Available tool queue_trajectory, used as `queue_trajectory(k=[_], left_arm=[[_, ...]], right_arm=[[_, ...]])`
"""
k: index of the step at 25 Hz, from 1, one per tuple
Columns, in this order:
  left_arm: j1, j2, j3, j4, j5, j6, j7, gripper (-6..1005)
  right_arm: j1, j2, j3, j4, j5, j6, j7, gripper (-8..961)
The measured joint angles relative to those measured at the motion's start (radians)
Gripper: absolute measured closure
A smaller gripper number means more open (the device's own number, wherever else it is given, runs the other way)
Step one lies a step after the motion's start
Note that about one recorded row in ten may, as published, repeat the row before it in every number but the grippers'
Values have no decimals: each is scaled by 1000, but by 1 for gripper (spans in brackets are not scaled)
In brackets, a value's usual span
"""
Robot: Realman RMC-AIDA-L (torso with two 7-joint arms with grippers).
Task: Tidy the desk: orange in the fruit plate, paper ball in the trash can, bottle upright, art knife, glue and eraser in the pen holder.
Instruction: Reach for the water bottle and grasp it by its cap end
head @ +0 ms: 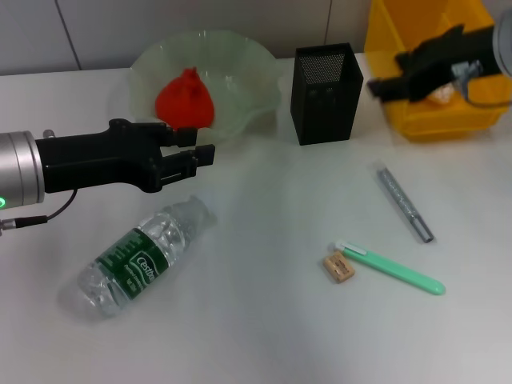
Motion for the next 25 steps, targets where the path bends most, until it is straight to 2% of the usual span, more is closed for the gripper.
queue_trajectory(k=[2, 3, 4, 5, 6, 7, 8, 9, 13, 17, 18, 21, 23, 25], left_arm=[[-2, 1, -5, 0, 0, 11, 0, 582], [-3, 1, -9, 0, 0, 19, 0, 581], [-3, 1, -9, 0, 0, 19, 0, 581], [-6, 2, -25, 0, 0, 45, 0, 581], [-6, 2, -25, 0, 0, 45, 0, 581], [-11, -1, -81, 0, -2, 102, 7, 581], [-10, -2, -115, 0, -12, 130, 13, 580], [-10, -2, -115, 0, -12, 130, 13, 580], [7, 1, -136, 0, -49, 154, 47, 566], [13, -1, -140, -4, -55, 160, 64, 537], [13, -1, -140, -10, -56, 161, 64, 531], [7, 0, -146, -40, -81, 165, 66, 514], [4, 2, -148, -50, -101, 170, 66, 509], [4, 2, -148, -50, -101, 170, 67, 510]], right_arm=[[-15, 0, 26, -33, 89, -94, -37, 350], [-43, 1, 51, -61, 186, -156, -84, 348], [-43, 1, 51, -61, 186, -156, -84, 345], [-80, 0, 87, -78, 312, -206, -129, 342], [-80, 0, 87, -78, 312, -206, -129, 339], [-94, -2, 120, -77, 370, -234, -150, 336], [-110, -4, 204, -60, 470, -305, -187, 333], [-110, -4, 204, -60, 470, -305, -187, 330], [-128, -5, 399, 26, 559, -485, -280, 323], [-146, -6, 455, 106, 584, -588, -383, 328], [-158, -6, 486, 180, 618, -670, -496, 328], [-165, -8, 520, 233, 628, -704, -553, 328], [-168, -13, 595, 305, 630, -748, -602, 329], [-168, -14, 616, 320, 631, -760, -611, 329]])
